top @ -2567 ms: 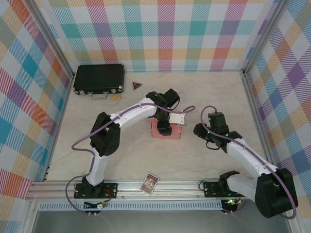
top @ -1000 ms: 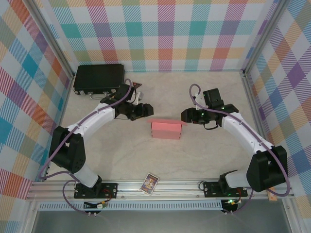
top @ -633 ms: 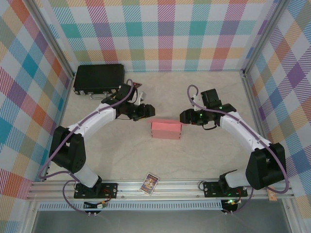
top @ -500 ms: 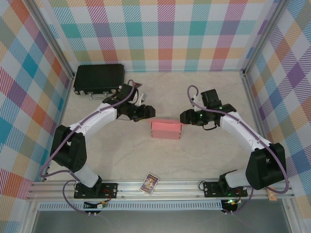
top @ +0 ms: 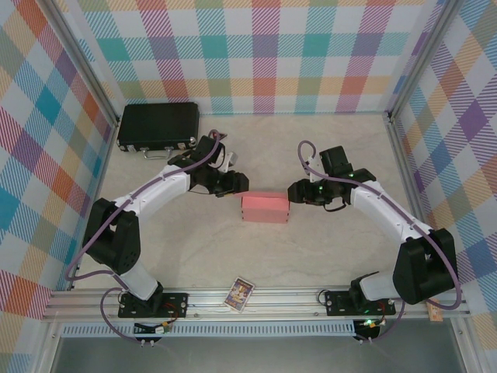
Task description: Fold the paper box
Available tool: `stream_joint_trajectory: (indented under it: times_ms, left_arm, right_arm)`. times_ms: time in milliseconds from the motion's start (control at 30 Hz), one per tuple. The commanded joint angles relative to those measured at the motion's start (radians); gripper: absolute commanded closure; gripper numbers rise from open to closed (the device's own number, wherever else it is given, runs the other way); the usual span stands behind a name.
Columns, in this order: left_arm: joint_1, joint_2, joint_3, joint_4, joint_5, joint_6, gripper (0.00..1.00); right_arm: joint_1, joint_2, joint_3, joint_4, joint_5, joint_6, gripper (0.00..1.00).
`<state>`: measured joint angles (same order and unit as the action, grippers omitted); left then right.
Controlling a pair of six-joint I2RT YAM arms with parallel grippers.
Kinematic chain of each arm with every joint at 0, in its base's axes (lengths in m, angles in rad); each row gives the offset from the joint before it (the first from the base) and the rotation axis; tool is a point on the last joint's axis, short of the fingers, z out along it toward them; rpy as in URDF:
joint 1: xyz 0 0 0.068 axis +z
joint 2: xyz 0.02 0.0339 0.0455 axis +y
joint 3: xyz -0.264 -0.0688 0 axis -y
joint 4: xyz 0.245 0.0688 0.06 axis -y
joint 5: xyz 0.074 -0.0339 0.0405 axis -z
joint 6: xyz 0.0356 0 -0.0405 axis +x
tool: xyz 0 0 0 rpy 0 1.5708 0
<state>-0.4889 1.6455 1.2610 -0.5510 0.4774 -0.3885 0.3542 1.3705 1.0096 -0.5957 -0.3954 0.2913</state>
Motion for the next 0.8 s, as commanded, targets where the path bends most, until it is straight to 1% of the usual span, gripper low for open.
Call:
stream_joint_trajectory:
  times_ms: [0,267,500,767]
  left_arm:
    - [-0.008,-0.01,0.023,-0.044,-0.015,0.01,0.5]
    - [-0.013,-0.021,0.005,-0.027,-0.016,-0.017,0.5]
    - [-0.021,-0.02,0.004,-0.015,-0.019,-0.043,0.52]
    - [-0.031,-0.03,-0.008,0.025,-0.017,-0.086,0.49]
  right_arm:
    - [0.008,-0.016,-0.011,-0.001,-0.012,0.006,0.51]
    - [0.012,-0.019,-0.021,0.019,-0.005,0.041,0.53]
    - [0.019,-0.016,-0.031,0.041,-0.013,0.069,0.54]
    - [0.023,-0.02,-0.035,0.063,-0.009,0.107,0.55]
